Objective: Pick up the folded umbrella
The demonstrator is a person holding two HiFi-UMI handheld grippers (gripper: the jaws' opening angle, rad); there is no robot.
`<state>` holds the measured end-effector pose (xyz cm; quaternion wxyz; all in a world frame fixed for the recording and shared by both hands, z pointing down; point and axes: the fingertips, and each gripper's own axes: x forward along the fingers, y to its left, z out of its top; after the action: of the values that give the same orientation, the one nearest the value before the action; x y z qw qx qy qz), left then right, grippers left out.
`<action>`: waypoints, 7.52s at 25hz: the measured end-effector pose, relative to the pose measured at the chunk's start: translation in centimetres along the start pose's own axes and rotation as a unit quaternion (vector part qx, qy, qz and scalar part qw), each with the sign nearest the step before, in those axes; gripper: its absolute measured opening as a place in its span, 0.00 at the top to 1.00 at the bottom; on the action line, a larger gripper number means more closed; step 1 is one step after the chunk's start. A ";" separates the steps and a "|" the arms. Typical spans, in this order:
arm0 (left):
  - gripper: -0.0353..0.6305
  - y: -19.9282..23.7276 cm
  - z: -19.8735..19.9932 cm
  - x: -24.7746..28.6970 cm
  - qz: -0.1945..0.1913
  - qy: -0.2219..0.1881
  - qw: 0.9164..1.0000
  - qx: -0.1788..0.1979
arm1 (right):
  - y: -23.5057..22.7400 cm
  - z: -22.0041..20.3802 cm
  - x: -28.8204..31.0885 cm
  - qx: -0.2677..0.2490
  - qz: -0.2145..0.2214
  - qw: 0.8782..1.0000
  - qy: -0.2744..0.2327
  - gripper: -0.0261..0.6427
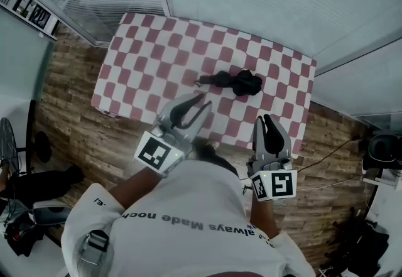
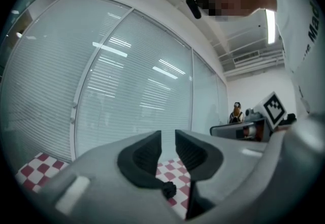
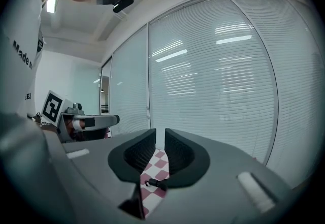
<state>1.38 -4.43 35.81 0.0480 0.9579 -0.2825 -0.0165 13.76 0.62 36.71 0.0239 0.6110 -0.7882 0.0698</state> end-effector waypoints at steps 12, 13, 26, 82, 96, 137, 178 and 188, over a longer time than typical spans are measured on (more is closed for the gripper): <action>0.82 -0.7 -0.3 8.2 0.010 -0.003 1.000 0.001 | -9.0 0.2 1.9 0.000 -0.002 1.000 0.000 0.88; 0.82 -0.7 -0.3 8.5 0.011 -0.004 1.000 -0.002 | -9.3 0.2 2.0 0.000 -0.002 1.000 0.001 0.88; 0.82 2.6 -0.4 8.7 0.013 0.001 1.000 -0.009 | -8.5 0.9 5.2 -0.006 -0.001 1.000 0.005 0.88; 0.82 11.7 -2.4 8.1 0.037 0.027 0.998 -0.039 | -3.9 -22.6 19.3 -0.403 0.223 0.813 0.358 0.61; 0.82 13.0 -3.3 7.5 0.053 0.033 0.997 -0.047 | -4.4 -32.2 21.5 -0.499 0.273 0.690 0.449 0.56; 0.82 13.7 -4.1 5.9 0.070 0.041 0.995 -0.057 | -8.4 -40.9 24.3 -0.497 0.256 0.643 0.524 0.60; 0.82 11.3 -1.7 8.6 0.035 0.014 0.998 -0.052 | -6.1 -3.9 17.3 -0.111 0.071 0.987 0.094 0.60; 0.82 11.5 -0.4 8.9 0.032 -0.001 0.998 -0.054 | -6.1 2.2 12.9 -0.069 0.057 0.996 0.023 0.59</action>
<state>2.71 -18.83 37.28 0.0995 0.9446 -0.3113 -0.0310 16.53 -13.54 36.60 0.0798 0.5606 -0.8237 0.0303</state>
